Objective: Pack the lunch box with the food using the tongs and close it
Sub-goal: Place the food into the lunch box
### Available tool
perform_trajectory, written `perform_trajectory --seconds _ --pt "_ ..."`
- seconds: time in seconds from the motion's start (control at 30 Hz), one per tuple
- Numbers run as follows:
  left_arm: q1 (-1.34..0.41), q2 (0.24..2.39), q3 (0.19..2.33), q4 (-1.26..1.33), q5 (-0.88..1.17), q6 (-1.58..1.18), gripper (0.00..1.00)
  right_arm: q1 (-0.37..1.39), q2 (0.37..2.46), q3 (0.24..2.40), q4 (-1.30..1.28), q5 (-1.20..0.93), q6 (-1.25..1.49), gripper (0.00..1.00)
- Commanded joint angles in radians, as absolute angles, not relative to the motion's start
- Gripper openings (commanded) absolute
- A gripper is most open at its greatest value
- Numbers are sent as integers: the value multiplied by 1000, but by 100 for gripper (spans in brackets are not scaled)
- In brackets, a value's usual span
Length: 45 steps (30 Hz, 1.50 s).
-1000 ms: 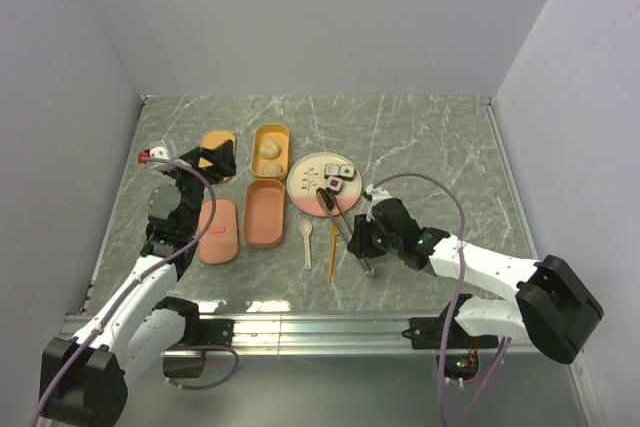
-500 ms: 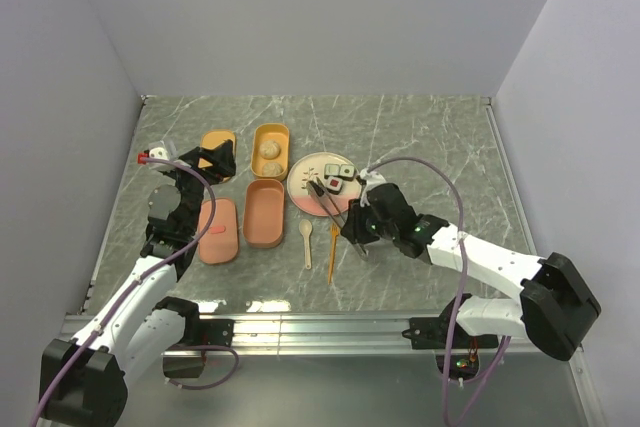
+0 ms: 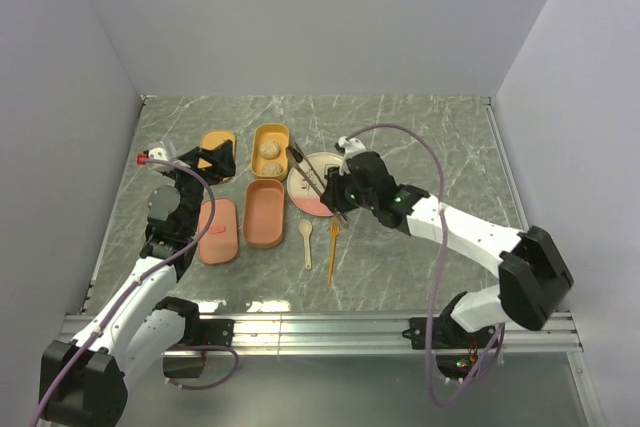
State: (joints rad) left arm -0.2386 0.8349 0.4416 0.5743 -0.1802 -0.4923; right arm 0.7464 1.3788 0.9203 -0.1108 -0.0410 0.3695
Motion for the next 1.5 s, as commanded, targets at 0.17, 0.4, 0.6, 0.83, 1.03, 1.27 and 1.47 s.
perform_trajectory --seconds 0.17,0.4,0.6,0.83,1.03,1.27,1.47 --pt "-230 816 434 600 -181 -495 100 746 1583 1159 -48 -3 330 32" --pt "-229 819 434 600 -183 -497 99 735 1693 1279 -72 34 325 31" --pt "-229 818 431 601 -184 -497 99 729 1775 1350 -89 54 322 31" --pt "-227 825 433 601 -183 -499 99 723 1855 1417 -117 66 322 31" --pt "-222 830 431 604 -179 -497 99 719 1887 1436 -114 64 322 32" --pt "-221 831 430 606 -175 -500 99 715 1922 1459 -101 57 318 40" --pt "-218 838 433 606 -170 -502 99 716 1930 1473 -97 58 313 48"
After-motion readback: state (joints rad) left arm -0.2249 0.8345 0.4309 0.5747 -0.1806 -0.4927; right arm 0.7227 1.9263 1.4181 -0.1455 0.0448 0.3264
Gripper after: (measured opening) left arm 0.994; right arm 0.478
